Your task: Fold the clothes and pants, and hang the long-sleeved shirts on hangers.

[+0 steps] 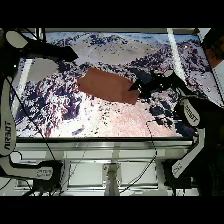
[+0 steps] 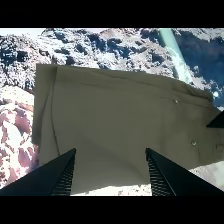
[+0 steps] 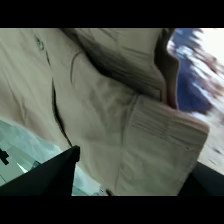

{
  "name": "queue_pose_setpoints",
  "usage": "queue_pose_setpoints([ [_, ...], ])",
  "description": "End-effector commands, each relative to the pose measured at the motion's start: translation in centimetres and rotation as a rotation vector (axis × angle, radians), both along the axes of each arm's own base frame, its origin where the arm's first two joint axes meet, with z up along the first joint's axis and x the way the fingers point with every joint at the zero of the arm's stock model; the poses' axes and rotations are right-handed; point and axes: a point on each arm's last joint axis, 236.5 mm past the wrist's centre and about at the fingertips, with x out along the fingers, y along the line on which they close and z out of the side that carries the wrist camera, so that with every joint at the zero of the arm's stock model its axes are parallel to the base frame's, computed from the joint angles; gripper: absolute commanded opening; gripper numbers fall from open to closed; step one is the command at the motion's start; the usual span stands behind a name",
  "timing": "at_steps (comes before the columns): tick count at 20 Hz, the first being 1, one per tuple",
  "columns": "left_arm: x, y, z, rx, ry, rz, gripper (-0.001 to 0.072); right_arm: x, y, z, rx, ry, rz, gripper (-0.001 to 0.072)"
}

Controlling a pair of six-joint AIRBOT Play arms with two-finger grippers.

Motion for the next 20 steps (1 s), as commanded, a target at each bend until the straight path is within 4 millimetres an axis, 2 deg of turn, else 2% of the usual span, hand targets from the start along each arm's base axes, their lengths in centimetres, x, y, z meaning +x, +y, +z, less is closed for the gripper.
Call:
queue_pose_setpoints([
  [1, 0.0, 0.0, 0.0, 0.001, 0.000, 0.000, 0.0504, 0.2, 1.4, -0.5, -0.008, -0.016, 0.011, 0.0618],
  [2, 0.0, 0.0, 0.0, 0.000, 0.000, 0.000, 0.0504, 0.4, 1.5, -0.6, -0.010, -0.024, 0.006, 0.0587],
  [3, 0.0, 0.0, 0.0, 0.001, 0.000, 0.000, 0.0503, 0.6, 1.8, -0.6, -0.011, -0.028, 0.000, 0.0489],
  [4, 0.0, 0.0, 0.0, 0.000, 0.000, 0.000, 0.0503, 0.8, 2.0, -0.7, -0.014, -0.038, -0.003, 0.0344],
  [6, 0.0, 0.0, 0.0, 0.000, 0.000, 0.000, 0.0503, 1.0, 2.5, -0.4, -0.001, -0.045, -0.009, 0.0292],
  [7, 0.0, 0.0, 0.0, 0.001, 0.000, 0.000, 0.0503, 1.0, 2.9, 0.0, 0.020, -0.057, 0.005, 0.0086],
  [8, 0.0, 0.0, 0.0, 0.001, 0.000, 0.000, 0.0504, 1.0, 3.3, 0.7, 0.047, -0.078, 0.033, 0.0008],
  [10, 0.0, 0.0, 0.0, 0.001, 0.000, 0.000, 0.0503, 1.0, 3.5, 2.5, 0.088, -0.093, 0.078, 0.0006],
  [12, 0.1, 0.6, -0.2, 0.019, -0.001, 0.009, 0.0502, 1.4, 1.9, 4.4, 0.088, -0.113, 0.094, 0.0004],
  [13, 0.2, 1.7, -0.8, 0.065, 0.004, 0.026, 0.0464, 1.7, 0.1, 5.2, 0.064, -0.119, 0.069, 0.0004],
  [15, -0.6, 4.8, -3.1, 0.184, 0.094, 0.089, 0.0391, 1.6, -4.9, 6.1, -0.029, -0.107, 0.026, 0.0004],
  [16, -1.5, 6.5, -4.2, 0.254, 0.146, 0.108, 0.0284, 1.1, -7.8, 6.8, -0.080, -0.101, 0.012, 0.0004],
  [17, -2.3, 7.8, -5.1, 0.321, 0.186, 0.110, 0.0198, 0.4, -11.1, 7.7, -0.136, -0.095, -0.005, 0.0004],
  [18, -2.8, 8.9, -5.7, 0.369, 0.210, 0.116, 0.0182, -0.5, -14.7, 8.7, -0.195, -0.088, -0.030, 0.0004],
  [19, -3.2, 9.4, -6.2, 0.395, 0.231, 0.117, 0.0066, -1.8, -18.7, 10.0, -0.257, -0.077, -0.070, 0.0004],
  [20, -3.6, 9.6, -6.7, 0.406, 0.249, 0.111, 0.0010, -3.1, -22.4, 11.4, -0.311, -0.073, -0.121, 0.0004],
])
